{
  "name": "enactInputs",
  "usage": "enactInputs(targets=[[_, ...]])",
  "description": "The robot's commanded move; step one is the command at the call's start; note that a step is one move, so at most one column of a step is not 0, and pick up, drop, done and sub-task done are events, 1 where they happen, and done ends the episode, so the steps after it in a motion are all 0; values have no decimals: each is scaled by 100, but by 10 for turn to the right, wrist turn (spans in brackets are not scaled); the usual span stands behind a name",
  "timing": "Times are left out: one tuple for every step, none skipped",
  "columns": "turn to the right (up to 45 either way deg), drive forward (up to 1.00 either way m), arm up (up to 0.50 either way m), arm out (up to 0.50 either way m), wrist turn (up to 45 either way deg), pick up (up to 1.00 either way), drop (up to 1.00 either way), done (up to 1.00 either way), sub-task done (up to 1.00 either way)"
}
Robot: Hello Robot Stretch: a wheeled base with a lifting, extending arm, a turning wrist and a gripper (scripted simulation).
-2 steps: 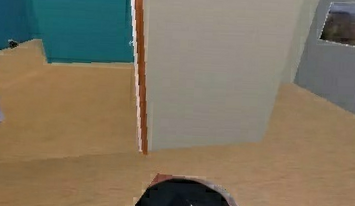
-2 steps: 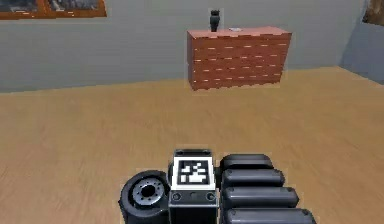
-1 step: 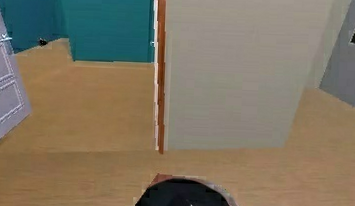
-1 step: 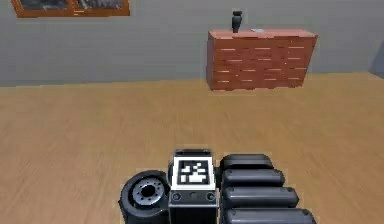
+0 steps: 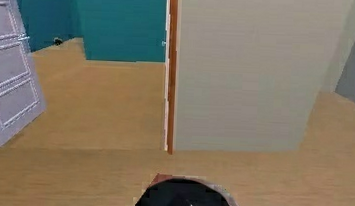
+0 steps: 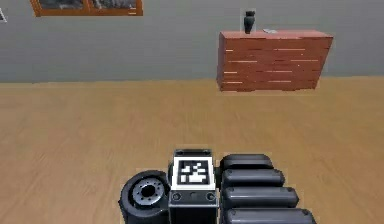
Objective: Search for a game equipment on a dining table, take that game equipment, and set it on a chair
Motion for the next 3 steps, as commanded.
enactInputs(targets=[[0, 50, 0, 0, 0, 0, 0, 0, 0], [-330, 0, 0, 0, 0, 0, 0, 0, 0], [0, 100, 0, 0, 0, 0, 0, 0, 0]])
